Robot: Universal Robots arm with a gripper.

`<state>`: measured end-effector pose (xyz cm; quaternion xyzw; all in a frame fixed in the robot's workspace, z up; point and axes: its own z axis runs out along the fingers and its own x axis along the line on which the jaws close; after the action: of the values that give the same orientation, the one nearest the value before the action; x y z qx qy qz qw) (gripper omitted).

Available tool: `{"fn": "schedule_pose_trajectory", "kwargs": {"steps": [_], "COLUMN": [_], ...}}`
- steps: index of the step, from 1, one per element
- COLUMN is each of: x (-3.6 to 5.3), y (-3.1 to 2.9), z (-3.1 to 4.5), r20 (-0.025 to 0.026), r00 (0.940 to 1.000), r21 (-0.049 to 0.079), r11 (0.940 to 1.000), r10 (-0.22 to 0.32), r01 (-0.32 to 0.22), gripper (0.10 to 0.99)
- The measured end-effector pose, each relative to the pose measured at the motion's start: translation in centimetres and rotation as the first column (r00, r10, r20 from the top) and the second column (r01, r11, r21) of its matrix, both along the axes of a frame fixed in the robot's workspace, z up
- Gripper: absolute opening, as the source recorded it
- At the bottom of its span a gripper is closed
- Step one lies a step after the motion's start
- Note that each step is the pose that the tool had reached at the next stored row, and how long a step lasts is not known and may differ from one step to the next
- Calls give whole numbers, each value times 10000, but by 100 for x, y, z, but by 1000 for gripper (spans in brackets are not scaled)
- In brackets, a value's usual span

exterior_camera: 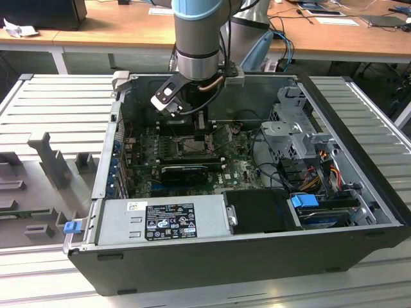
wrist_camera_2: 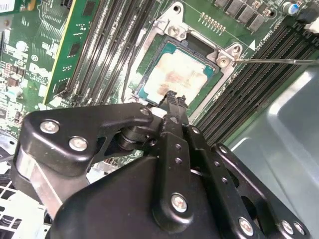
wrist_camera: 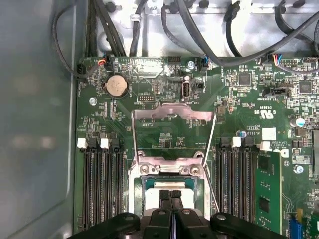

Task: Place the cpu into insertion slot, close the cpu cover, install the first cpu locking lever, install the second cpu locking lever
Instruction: 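Close the cpu cover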

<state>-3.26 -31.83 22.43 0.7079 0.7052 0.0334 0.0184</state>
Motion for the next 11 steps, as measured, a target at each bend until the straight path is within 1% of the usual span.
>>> {"fn": "schedule_pose_trajectory", "kwargs": {"steps": [1,2,3,6,7,9,11], "x": [0,0,0,0,31,117,121], "y": [0,0,0,0,0,0,-1], "z": [20,57,68,69,65,61,74], "r20": [0,1,1,1,-22,-121,-130], "r00": [10000,10000,10000,10000,10000,9999,9999], "r21": [-5,-6,-6,0,0,1,-2], "r11": [10000,10000,10000,10000,10000,10000,10000], "r10": [0,1,0,0,2,2,0], "r01": [0,-1,0,0,-2,-2,0], "gripper": [106,106,106,106,106,106,106]}}
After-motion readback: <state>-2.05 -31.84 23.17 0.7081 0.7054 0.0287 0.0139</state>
